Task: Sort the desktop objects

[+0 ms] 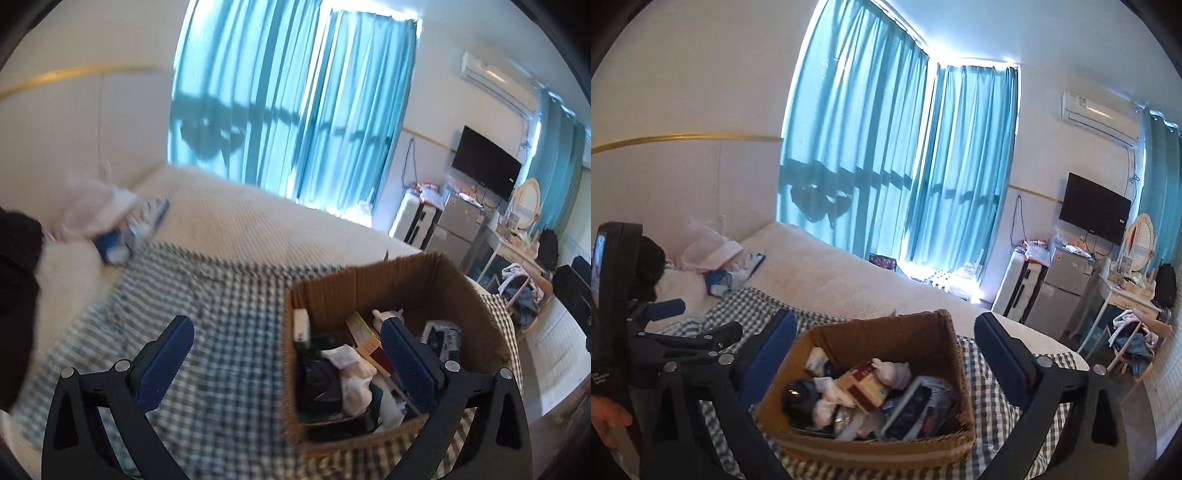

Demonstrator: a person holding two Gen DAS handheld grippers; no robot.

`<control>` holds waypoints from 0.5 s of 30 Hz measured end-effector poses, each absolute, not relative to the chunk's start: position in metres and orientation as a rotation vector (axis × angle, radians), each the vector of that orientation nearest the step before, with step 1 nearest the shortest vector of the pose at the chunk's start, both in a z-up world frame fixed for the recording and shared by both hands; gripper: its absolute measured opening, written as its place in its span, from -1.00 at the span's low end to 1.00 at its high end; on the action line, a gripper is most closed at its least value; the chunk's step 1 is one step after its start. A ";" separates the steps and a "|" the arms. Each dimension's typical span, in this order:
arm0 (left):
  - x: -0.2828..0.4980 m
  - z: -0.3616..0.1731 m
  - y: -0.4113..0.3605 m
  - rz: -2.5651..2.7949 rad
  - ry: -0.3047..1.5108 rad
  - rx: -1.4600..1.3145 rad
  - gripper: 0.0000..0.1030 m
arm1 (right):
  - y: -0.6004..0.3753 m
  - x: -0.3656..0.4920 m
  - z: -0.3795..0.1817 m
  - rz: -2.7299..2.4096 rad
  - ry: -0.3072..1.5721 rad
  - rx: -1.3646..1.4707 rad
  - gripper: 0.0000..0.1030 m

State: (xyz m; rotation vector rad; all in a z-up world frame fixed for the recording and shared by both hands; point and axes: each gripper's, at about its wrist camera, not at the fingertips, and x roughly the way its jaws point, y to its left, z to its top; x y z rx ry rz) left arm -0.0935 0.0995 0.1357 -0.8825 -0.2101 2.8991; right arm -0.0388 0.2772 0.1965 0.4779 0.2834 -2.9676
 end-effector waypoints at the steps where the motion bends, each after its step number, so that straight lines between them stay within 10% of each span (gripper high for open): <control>1: -0.084 0.142 0.094 2.903 -0.196 -0.864 1.00 | 0.271 -0.028 0.195 -2.985 0.277 0.447 0.99; 9: -0.028 0.092 0.031 3.017 -0.195 -0.820 1.00 | 0.253 0.008 0.076 -3.029 0.076 0.550 0.99; 15: -0.008 0.035 0.005 3.105 -0.080 -0.762 1.00 | 0.215 -0.003 0.017 -2.939 0.268 0.721 0.99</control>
